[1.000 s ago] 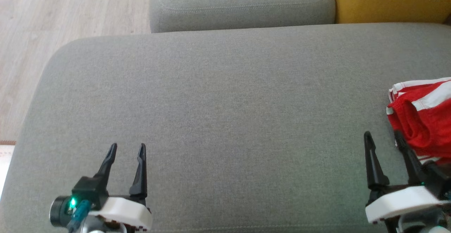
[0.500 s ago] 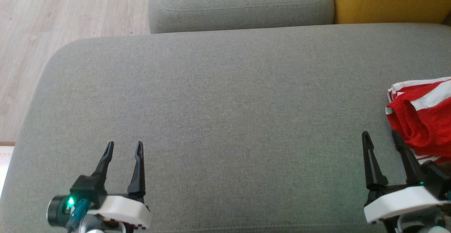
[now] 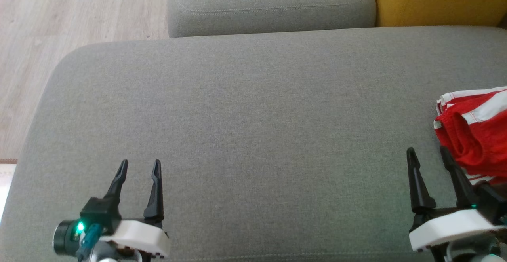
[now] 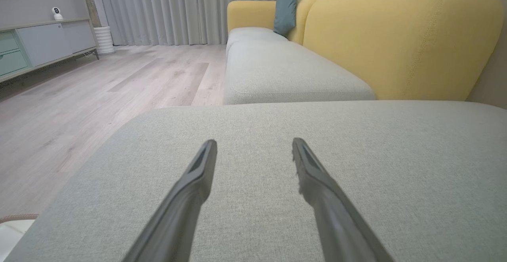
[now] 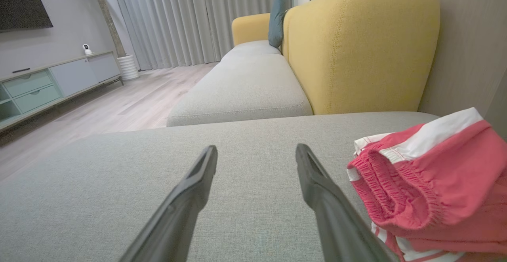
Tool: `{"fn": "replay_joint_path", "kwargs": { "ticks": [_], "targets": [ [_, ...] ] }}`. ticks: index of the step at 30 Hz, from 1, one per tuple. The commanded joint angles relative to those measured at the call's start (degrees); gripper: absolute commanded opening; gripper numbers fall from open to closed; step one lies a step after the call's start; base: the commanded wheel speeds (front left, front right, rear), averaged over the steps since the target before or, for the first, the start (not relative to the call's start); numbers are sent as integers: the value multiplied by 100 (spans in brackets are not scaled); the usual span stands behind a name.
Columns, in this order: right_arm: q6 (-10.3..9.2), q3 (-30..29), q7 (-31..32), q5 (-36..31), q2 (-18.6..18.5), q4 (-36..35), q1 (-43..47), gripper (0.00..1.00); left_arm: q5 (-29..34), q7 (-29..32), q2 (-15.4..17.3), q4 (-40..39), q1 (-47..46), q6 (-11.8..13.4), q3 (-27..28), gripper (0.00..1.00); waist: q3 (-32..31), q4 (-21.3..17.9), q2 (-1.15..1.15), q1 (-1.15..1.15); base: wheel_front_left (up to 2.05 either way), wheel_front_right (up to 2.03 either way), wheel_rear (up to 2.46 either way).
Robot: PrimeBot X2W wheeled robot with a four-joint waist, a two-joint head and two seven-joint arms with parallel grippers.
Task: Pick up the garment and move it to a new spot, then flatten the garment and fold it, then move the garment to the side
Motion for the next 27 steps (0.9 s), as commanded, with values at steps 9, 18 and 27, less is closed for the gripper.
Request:
{"fn": "replay_joint_path", "kwargs": {
  "ticks": [9,18,27],
  "targets": [
    [0,43,2,202,-2,201,2,0,-174,115,-47,165,18,-31,-85,0,4,-1,0,0,0,0,0],
    [3,55,-11,854,-50,371,-132,0,-799,219,-61,236,-69,-142,45,0,8,-3,0,0,0,0,0],
    [5,67,-29,1480,-83,529,-256,0,-1405,319,-86,322,-158,-265,171,0,11,-5,0,0,0,0,0]
  ]
}}
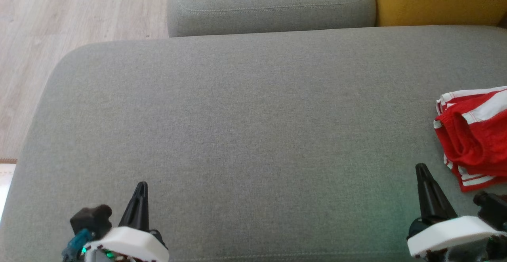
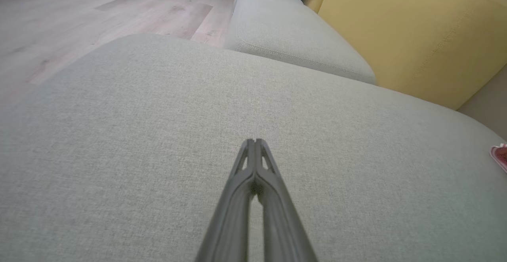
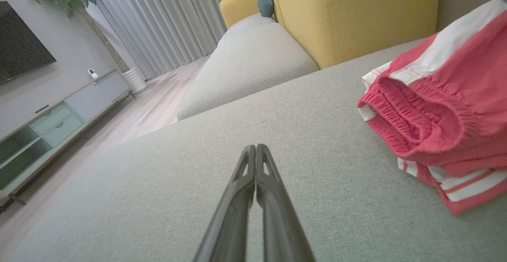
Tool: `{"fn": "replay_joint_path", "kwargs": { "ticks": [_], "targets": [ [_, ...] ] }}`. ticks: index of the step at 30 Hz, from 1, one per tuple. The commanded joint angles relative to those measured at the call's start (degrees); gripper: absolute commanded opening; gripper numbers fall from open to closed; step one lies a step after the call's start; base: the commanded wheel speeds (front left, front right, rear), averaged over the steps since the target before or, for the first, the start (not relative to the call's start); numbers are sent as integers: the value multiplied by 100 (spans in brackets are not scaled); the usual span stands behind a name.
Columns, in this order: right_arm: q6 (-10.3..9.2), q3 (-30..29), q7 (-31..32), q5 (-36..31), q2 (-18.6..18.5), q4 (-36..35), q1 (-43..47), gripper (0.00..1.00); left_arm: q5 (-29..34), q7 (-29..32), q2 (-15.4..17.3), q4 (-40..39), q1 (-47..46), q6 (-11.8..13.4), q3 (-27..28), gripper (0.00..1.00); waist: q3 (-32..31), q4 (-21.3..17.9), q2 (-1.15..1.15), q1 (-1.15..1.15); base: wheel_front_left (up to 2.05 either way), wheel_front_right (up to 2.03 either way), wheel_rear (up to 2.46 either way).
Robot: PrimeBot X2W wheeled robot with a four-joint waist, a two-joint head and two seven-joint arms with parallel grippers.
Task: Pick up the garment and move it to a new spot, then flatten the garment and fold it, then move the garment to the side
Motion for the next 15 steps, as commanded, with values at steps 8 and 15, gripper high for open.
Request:
{"fn": "replay_joint_path", "kwargs": {
  "ticks": [8,15],
  "targets": [
    [9,20,-57,675,-105,-26,-393,0,-638,109,14,-103,-380,-156,219,0,4,-2,0,0,0,0,0],
    [11,18,-62,1150,-122,91,-484,0,-1100,192,-12,-57,-443,-246,325,0,7,-3,0,0,0,0,0]
  ]
}}
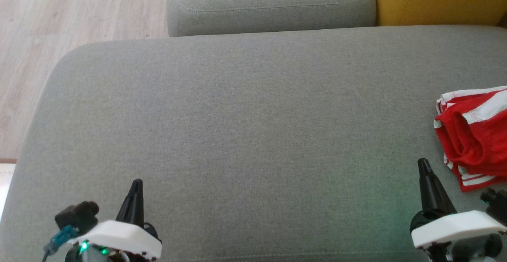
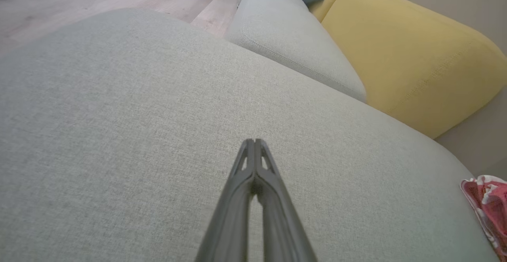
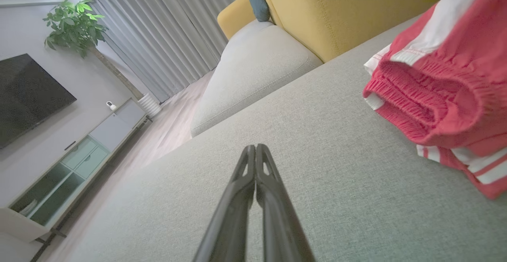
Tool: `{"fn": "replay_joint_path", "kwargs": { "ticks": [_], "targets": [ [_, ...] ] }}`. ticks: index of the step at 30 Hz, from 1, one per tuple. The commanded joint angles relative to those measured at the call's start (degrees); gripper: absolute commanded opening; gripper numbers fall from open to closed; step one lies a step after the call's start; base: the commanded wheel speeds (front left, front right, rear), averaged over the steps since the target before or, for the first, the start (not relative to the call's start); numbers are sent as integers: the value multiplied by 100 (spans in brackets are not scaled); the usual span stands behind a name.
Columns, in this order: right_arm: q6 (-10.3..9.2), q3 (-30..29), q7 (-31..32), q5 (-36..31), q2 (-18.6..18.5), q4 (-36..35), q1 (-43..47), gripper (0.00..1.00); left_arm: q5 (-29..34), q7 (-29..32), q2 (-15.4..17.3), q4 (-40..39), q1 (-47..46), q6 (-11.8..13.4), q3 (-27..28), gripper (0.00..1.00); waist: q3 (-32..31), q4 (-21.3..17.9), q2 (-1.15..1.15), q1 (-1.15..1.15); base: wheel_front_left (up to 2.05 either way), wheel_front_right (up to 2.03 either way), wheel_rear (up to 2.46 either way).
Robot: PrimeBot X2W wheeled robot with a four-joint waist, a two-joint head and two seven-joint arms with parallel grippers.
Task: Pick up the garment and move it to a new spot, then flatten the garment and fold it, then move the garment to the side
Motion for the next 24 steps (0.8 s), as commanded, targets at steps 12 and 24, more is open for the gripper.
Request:
{"fn": "replay_joint_path", "kwargs": {
  "ticks": [12,24],
  "targets": [
    [14,9,-38,870,-135,38,-413,0,-832,161,-20,-81,-421,-188,304,0,6,-2,0,0,0,0,0],
    [18,-11,-33,1674,-153,241,-569,0,-1613,316,-76,-5,-523,-342,503,0,11,-5,0,0,0,0,0]
  ]
}}
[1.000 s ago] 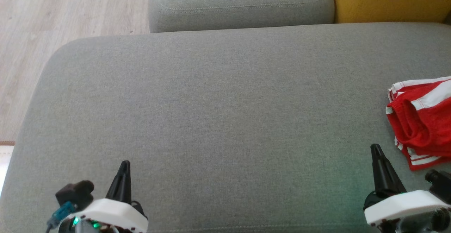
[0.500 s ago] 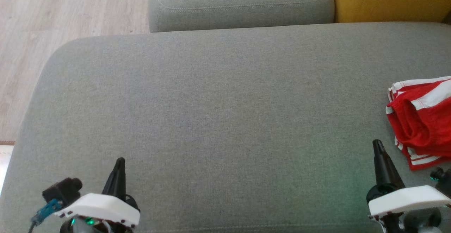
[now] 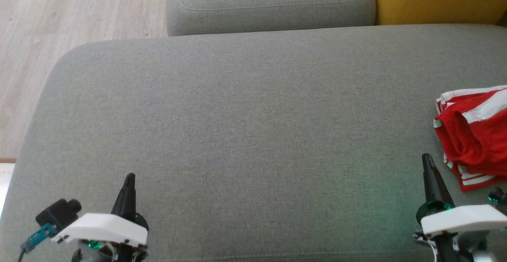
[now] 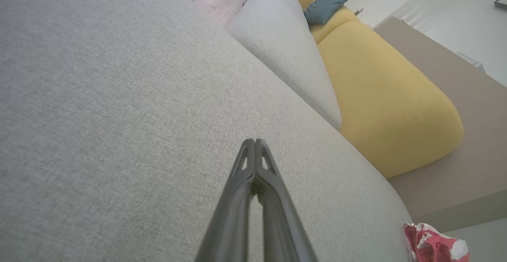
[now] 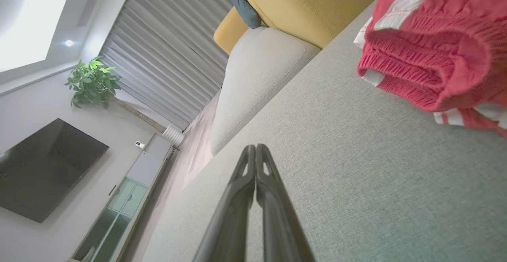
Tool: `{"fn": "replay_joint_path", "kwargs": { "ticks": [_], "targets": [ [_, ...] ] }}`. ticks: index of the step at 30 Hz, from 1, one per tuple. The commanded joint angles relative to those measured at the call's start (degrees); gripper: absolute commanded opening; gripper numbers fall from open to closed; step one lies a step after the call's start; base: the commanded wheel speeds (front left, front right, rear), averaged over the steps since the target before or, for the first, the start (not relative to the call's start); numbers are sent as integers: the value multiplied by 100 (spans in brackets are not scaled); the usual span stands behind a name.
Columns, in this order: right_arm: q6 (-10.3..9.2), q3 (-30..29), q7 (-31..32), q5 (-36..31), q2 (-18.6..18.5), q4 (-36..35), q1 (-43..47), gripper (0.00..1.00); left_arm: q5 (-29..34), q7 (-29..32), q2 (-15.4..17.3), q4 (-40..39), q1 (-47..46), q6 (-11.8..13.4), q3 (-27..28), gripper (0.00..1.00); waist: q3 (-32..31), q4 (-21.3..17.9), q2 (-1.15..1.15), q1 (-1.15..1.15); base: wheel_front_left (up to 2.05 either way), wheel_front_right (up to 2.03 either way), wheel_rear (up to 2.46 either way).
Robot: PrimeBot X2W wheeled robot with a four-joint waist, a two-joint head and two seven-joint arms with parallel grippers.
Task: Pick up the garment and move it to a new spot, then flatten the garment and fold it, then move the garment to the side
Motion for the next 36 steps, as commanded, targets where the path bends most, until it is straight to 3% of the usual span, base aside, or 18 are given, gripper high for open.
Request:
{"fn": "replay_joint_path", "kwargs": {
  "ticks": [1,36],
  "targets": [
    [18,21,-33,200,-137,-138,-308,0,-181,40,34,-150,-328,-52,172,0,1,0,0,0,0,0,0],
    [29,-77,14,2509,-158,456,-767,0,-2426,522,-155,83,-632,-501,788,0,16,-7,0,0,0,0,0]
  ]
}}
